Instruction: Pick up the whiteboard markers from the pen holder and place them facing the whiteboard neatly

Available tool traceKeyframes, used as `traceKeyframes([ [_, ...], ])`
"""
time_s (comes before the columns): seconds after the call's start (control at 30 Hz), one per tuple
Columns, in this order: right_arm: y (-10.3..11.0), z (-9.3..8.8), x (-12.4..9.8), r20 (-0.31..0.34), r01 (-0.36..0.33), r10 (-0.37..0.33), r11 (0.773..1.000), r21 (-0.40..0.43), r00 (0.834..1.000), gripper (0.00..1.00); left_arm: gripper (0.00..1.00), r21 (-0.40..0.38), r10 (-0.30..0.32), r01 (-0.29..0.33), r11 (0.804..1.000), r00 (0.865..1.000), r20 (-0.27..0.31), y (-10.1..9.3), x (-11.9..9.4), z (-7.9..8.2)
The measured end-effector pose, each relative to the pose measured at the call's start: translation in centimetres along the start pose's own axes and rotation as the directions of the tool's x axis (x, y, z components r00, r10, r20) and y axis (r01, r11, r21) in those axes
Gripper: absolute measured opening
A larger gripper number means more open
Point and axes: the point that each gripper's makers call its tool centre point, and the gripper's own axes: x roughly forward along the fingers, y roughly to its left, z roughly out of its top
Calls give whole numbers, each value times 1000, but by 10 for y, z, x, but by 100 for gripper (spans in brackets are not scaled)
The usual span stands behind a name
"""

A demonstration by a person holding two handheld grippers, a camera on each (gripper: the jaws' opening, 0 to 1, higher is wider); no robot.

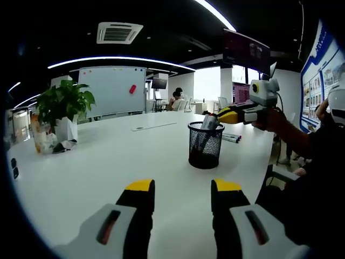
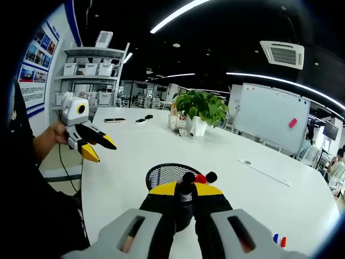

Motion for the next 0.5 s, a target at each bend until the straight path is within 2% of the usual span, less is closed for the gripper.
traceKeyframes([
  [0.5, 5, 30, -26, 88, -9, 4, 998, 58, 996, 13, 43, 4, -3, 3, 1000, 1000, 8, -2, 0, 4],
])
